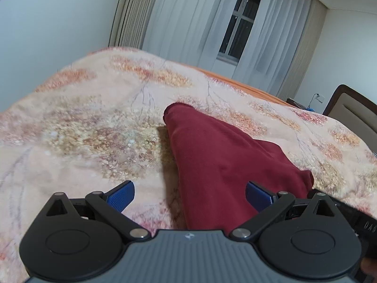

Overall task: Fold small clothes
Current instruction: 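Open both grippers and withdraw them from the folded shirt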

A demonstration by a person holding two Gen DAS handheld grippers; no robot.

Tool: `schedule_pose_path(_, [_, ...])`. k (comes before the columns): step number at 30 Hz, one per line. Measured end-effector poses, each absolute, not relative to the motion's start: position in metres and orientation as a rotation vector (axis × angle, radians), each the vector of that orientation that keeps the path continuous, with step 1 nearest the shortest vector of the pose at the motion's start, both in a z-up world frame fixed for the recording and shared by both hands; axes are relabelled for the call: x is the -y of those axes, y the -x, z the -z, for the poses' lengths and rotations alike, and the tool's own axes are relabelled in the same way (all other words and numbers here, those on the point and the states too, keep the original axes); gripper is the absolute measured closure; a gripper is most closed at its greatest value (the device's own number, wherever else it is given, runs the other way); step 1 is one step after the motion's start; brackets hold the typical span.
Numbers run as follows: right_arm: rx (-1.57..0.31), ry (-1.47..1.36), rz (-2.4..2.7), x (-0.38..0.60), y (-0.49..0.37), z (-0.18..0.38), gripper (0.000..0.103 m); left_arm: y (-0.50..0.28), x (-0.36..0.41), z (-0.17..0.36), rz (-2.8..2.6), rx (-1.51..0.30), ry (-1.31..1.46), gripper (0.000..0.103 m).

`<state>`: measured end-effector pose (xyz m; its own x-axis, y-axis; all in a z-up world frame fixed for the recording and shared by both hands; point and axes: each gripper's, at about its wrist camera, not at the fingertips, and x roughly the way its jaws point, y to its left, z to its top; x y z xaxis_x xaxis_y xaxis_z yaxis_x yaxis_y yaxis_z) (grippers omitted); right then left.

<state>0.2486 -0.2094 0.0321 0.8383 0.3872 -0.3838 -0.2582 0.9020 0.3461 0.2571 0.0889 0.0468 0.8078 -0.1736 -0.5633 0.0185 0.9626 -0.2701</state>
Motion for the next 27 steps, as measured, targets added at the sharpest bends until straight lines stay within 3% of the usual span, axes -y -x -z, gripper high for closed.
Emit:
schedule_pose_path(15, [-0.264, -0.118, -0.308, 0.218, -0.153, -0.062, 0.001, -0.160, -0.064, -0.063, 0.041, -0.436, 0.235, 0.000])
schedule_pose_path(27, [-0.236, -0.068, -0.248, 0.222, -0.100, -0.041, 0.001, -0.105, -0.040, -0.045, -0.001, -0.387, 0.096, 0.000])
